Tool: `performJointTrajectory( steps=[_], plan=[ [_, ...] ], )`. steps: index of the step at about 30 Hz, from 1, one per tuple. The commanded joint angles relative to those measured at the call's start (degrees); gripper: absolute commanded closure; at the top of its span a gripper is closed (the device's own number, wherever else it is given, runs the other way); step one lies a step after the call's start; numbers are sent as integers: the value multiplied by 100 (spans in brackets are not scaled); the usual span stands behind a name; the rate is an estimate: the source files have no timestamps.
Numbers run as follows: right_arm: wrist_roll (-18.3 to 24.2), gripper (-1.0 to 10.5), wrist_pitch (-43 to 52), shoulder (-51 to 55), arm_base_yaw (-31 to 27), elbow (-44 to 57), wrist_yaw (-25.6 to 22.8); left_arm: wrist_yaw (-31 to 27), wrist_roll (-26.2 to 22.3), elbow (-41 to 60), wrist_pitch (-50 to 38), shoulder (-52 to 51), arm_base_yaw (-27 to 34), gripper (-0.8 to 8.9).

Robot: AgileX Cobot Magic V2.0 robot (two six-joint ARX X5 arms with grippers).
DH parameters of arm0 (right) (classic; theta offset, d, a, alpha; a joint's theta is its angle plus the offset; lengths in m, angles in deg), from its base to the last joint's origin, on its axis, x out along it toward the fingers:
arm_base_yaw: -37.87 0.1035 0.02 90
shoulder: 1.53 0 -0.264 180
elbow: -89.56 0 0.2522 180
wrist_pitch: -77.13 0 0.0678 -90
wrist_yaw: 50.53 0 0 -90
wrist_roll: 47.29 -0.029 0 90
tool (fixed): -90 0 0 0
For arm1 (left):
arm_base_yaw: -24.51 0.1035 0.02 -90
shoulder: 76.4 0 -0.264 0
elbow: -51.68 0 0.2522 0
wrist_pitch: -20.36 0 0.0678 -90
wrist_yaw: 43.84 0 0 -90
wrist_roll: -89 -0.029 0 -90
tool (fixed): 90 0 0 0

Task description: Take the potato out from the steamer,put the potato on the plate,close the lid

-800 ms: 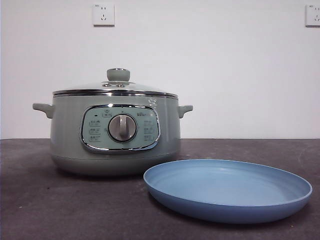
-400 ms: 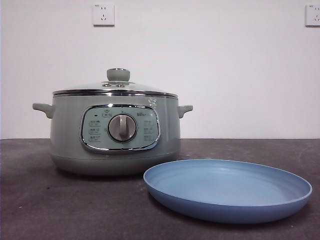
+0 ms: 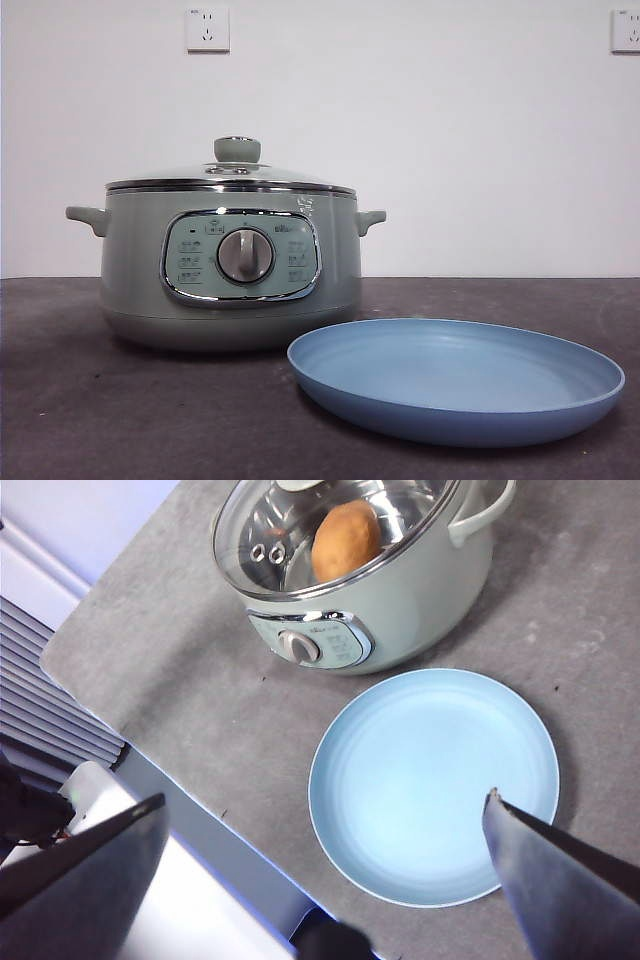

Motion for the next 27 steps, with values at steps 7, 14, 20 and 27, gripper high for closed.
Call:
performJointTrajectory(
  steps=[7,14,20,27],
  plan=[
    [-46,286,42,-26,87,-11,-15,-70,-2,-345,-999,1419,-404,118],
    [-48,286,42,-61,87,-11,-13,-750,-55,-1274,-1521,2940,-1021,122],
    [-50,286,37,-61,87,-11,-33,-1067,-157,-2173,-1757,4192,-1412,122],
    [-50,286,37,-61,87,-11,-31,-1379,-374,-2959,-1766,5300,-1766,122]
  ],
)
